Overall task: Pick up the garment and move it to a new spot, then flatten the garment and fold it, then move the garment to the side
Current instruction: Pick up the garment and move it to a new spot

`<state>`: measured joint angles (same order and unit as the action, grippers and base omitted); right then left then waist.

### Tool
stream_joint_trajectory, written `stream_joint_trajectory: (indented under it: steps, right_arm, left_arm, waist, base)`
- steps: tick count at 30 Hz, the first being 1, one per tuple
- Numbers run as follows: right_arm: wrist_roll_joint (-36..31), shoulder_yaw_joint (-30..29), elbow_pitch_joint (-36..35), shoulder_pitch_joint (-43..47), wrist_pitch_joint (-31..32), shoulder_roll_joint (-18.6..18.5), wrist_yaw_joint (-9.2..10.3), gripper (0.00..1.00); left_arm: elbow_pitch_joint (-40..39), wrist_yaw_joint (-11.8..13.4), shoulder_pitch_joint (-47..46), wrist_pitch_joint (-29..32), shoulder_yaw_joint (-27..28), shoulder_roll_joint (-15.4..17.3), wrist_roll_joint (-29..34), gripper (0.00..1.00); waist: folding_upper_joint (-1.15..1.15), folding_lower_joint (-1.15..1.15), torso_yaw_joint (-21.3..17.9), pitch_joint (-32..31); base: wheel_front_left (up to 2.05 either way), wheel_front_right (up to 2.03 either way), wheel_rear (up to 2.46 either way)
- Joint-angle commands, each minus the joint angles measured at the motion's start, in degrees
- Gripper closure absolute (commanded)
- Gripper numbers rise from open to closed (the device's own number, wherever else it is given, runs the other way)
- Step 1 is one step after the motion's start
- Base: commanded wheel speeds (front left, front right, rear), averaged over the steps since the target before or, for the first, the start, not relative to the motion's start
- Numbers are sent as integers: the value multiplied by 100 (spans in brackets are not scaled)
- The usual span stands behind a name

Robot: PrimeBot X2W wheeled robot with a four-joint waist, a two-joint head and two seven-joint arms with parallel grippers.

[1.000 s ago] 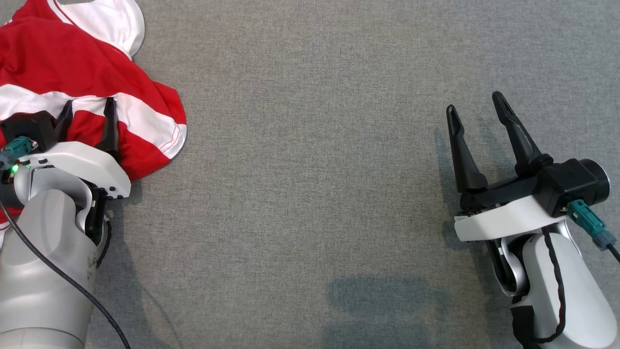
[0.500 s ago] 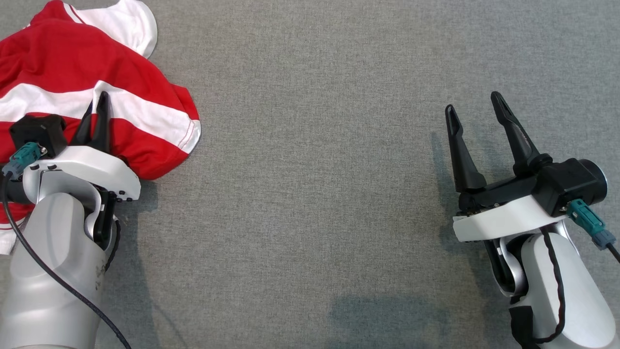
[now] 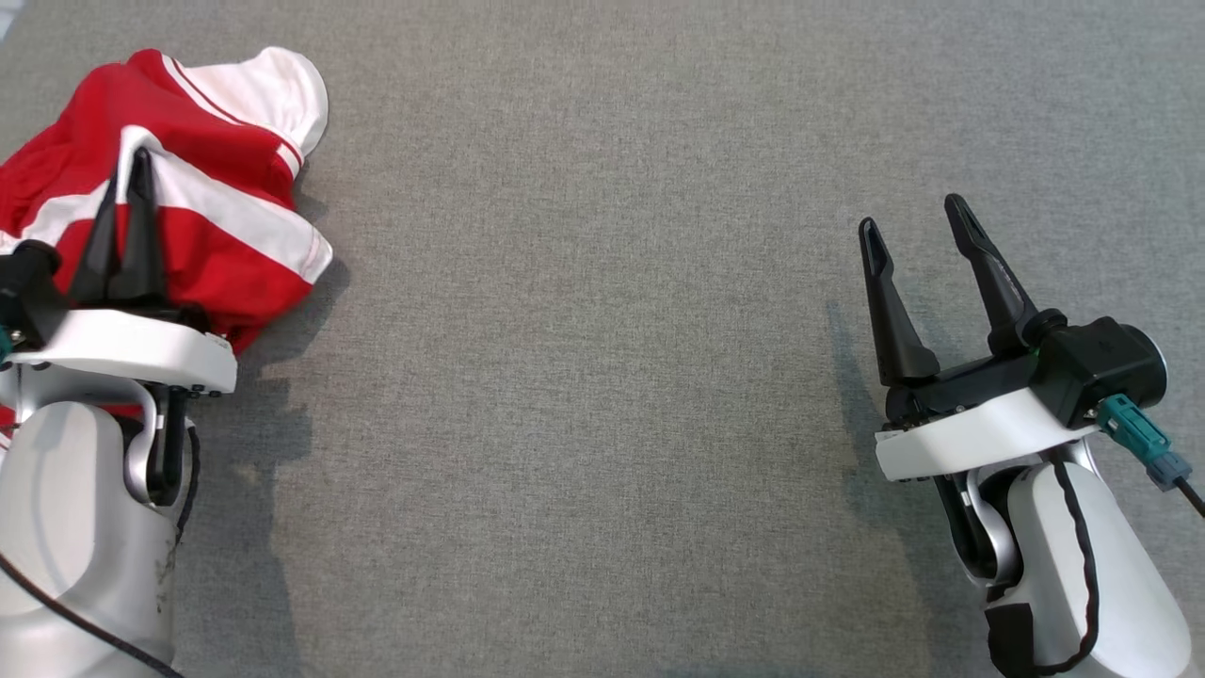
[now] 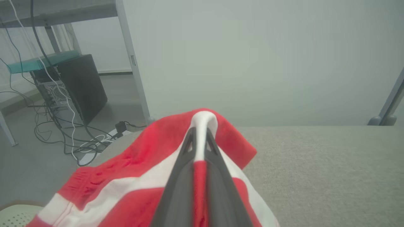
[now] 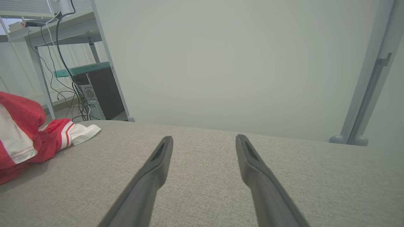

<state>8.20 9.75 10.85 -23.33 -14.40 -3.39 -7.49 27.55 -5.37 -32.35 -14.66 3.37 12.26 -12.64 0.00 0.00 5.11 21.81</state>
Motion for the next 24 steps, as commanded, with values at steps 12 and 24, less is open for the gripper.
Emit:
stream_joint_trajectory:
  steps: [12, 24]
  right_arm:
    - [297, 152, -130, 201, -60, 51, 0, 0]
    - [504, 83, -166, 447, -60, 51, 0, 0]
  left_arm:
    - [-1854, 32, 333, 127, 237, 263, -240, 100]
    - [-2377, -33, 419, 637, -388, -22, -299, 100]
  waist:
    - [0, 0, -376, -571]
    - [0, 0, -1268, -1055]
  base:
    - [0, 0, 0]
    - [0, 0, 0]
